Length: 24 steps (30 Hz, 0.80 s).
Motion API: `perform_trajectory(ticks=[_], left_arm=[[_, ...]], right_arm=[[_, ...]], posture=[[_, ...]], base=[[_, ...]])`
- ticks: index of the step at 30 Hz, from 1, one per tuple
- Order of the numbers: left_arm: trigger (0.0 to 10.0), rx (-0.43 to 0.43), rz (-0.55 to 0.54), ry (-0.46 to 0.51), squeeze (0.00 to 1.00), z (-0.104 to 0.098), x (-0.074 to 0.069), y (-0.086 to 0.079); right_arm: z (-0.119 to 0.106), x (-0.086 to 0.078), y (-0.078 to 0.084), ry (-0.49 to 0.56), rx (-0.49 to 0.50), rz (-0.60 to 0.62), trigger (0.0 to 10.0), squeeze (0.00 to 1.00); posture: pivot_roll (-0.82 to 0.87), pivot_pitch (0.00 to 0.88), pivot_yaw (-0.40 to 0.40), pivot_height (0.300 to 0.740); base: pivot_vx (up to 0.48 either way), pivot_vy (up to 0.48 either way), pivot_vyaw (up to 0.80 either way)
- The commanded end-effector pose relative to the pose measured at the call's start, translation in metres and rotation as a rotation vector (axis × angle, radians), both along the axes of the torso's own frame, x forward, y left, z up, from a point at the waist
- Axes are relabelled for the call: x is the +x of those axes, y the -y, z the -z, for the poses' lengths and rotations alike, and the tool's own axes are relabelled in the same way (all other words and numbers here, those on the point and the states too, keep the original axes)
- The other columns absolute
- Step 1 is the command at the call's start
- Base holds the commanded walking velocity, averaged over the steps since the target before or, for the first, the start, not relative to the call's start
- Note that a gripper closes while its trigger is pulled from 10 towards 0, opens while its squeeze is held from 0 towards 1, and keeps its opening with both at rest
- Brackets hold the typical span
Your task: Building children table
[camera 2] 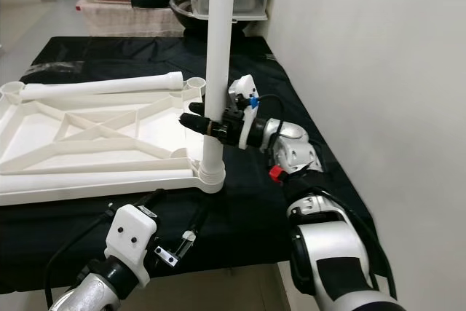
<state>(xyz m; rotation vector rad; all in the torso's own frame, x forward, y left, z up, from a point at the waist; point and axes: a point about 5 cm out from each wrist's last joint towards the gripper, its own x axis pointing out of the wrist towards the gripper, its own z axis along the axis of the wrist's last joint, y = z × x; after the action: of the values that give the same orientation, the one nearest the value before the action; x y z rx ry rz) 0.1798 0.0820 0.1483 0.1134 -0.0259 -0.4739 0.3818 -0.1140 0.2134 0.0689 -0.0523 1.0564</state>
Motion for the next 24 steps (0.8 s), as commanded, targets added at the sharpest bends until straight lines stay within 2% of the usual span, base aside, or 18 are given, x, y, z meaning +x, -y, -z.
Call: perform_trajectory(ticks=[1,3,4,5,6,7,8,9,10,12,13,15,19,20,21,22,24], left_arm=[[10.0,0.009,-0.001,-0.015,0.0,0.005,-0.001,0.001],[10.0,0.009,-0.001,-0.015,0.0,0.005,-0.001,0.001],[10.0,0.011,0.0,-0.015,0.0,0.005,-0.001,0.001],[10.0,0.012,0.001,-0.016,0.0,0.005,0.0,0.0],[10.0,0.013,0.003,-0.016,0.0,0.006,0.0,0.0],[10.0,0.013,0.003,-0.016,0.0,0.006,0.0,0.0],[10.0,0.014,0.006,-0.017,0.0,0.006,0.0,0.0],[10.0,0.015,0.01,-0.017,0.0,0.006,0.0,0.001],[10.0,0.015,0.01,-0.017,0.0,0.006,0.0,0.001],[10.0,0.017,0.014,-0.016,0.0,0.007,0.001,0.001],[10.0,0.017,0.014,-0.016,0.0,0.007,0.001,0.001],[10.0,0.017,0.016,-0.016,0.0,0.007,0.001,0.002],[10.0,0.019,0.017,-0.015,0.0,0.007,0.001,0.002],[10.0,0.019,0.016,-0.016,0.0,0.007,0.001,0.002],[10.0,0.019,0.016,-0.016,0.0,0.007,0.001,0.002],[10.0,0.019,0.013,-0.017,0.0,0.007,0.001,0.001],[10.0,0.018,0.013,-0.017,0.0,0.007,0.001,0.002]], right_arm=[[0.002,0.004,0.002,-0.043,0.046,0.059,0.0,0.0],[0.003,0.005,0.003,-0.048,0.048,0.076,0.0,0.0],[0.006,0.011,0.011,-0.039,0.05,0.282,0.0,0.0],[0.013,0.015,0.027,-0.06,0.071,0.57,0.0,0.0],[0.02,0.015,0.042,-0.083,0.079,0.808,0.0,0.0],[0.02,0.015,0.042,-0.083,0.079,0.808,0.0,0.0],[0.026,0.011,0.055,-0.079,0.06,0.988,0.0,0.0],[0.032,0.005,0.063,-0.083,0.052,1.103,0.0,0.0],[0.032,0.005,0.063,-0.083,0.052,1.103,0.0,0.0],[0.042,-0.01,0.067,-0.115,0.05,1.29,0.0,0.0],[0.042,-0.01,0.067,-0.115,0.05,1.29,0.0,0.0],[0.047,-0.02,0.063,-0.146,0.049,1.379,0.0,0.0],[0.048,-0.022,0.051,-0.172,0.052,1.403,0.0,0.0],[0.043,-0.02,0.041,-0.167,0.101,1.361,10.0,0.0],[0.043,-0.02,0.041,-0.167,0.101,1.361,10.0,0.0],[0.025,-0.014,0.028,-0.068,0.186,1.258,10.0,1.0],[0.02,-0.012,0.025,-0.041,0.212,1.222,10.0,1.0]], posture=[[0.16,0.03,-0.077,0.74],[0.16,0.03,-0.077,0.74],[0.16,0.022,-0.073,0.74],[0.15,0.022,-0.068,0.74],[0.15,0.022,-0.068,0.74],[0.15,0.022,-0.068,0.74],[0.15,0.022,-0.068,0.74],[0.15,0.022,-0.068,0.74],[0.15,0.022,-0.068,0.74],[0.14,0.024,-0.062,0.74],[0.14,0.024,-0.062,0.74],[0.15,0.028,-0.064,0.74],[0.15,0.029,-0.062,0.74],[0.15,0.032,-0.068,0.74],[0.15,0.032,-0.068,0.74],[0.14,0.034,-0.065,0.74],[0.14,0.036,-0.067,0.74]], base=[[0.0,0.0,0.0],[0.0,0.0,0.0],[0.0,0.0,0.0],[0.0,0.0,0.0],[0.0,0.0,0.0],[0.0,0.0,0.0],[0.0,0.0,0.0],[0.0,0.0,0.0],[0.0,0.0,0.0],[0.0,0.0,0.0],[0.0,0.0,0.0],[0.0,0.0,0.0],[0.0,0.0,0.0],[0.0,0.0,0.0],[0.0,0.0,0.0],[0.0,0.0,0.0],[0.0,0.0,0.0]])
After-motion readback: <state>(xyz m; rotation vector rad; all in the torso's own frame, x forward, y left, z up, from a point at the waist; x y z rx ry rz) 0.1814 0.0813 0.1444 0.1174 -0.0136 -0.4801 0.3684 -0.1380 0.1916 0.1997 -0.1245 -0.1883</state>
